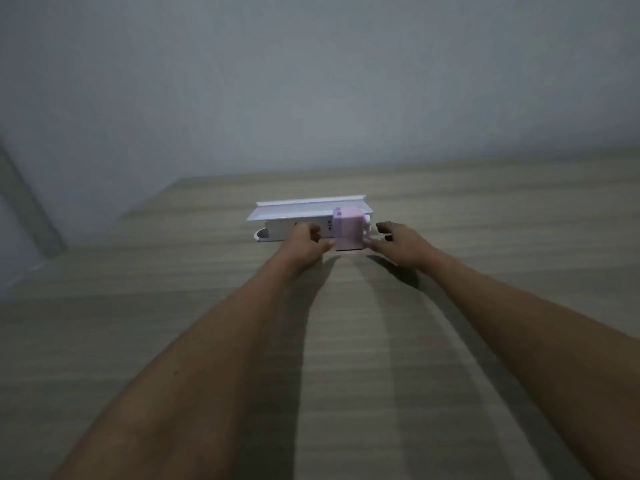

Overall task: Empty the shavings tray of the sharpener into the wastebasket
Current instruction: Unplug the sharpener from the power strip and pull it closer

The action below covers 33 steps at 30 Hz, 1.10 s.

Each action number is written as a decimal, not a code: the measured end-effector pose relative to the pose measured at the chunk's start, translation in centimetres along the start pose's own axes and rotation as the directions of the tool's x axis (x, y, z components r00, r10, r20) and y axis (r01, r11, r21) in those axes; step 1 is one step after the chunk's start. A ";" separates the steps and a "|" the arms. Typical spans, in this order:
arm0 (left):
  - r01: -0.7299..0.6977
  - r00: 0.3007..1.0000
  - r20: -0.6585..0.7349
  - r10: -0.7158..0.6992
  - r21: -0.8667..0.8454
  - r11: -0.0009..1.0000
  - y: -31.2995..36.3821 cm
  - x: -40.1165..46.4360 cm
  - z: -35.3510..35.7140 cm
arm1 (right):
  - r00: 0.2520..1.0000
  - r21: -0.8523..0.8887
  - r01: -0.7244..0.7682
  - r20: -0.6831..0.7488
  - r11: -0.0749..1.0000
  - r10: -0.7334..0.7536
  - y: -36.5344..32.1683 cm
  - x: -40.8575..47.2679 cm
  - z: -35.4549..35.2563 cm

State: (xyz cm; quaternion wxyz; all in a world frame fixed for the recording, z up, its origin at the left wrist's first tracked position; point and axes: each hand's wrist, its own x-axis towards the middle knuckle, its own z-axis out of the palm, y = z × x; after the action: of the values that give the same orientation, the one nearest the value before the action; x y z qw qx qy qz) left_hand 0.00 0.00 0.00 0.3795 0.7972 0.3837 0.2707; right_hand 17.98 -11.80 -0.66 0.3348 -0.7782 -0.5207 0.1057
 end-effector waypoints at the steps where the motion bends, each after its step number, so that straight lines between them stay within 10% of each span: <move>1: 0.007 0.999 0.031 -0.006 -0.037 0.999 0.0 0.2 0.2 | 1.000 0.048 0.016 -0.018 0.999 -0.015 0.1 0.5 0.2; 15: -0.089 0.993 0.061 0.099 -0.140 0.986 -0.6 2.1 1.6 | 1.000 0.400 0.014 -0.030 0.916 -0.002 0.4 3.1 1.4; 33: -0.190 0.979 0.063 0.196 -0.095 0.977 5.6 -12.8 -5.0 | 0.994 0.423 0.097 -0.001 0.901 -0.106 -7.5 -11.7 -4.8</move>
State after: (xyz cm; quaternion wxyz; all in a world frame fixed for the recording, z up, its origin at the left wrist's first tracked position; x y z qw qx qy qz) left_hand -8.50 -10.77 5.61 0.4000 0.8222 0.2782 0.2944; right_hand 9.76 -22.34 5.57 0.4946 -0.6581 -0.5288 0.2067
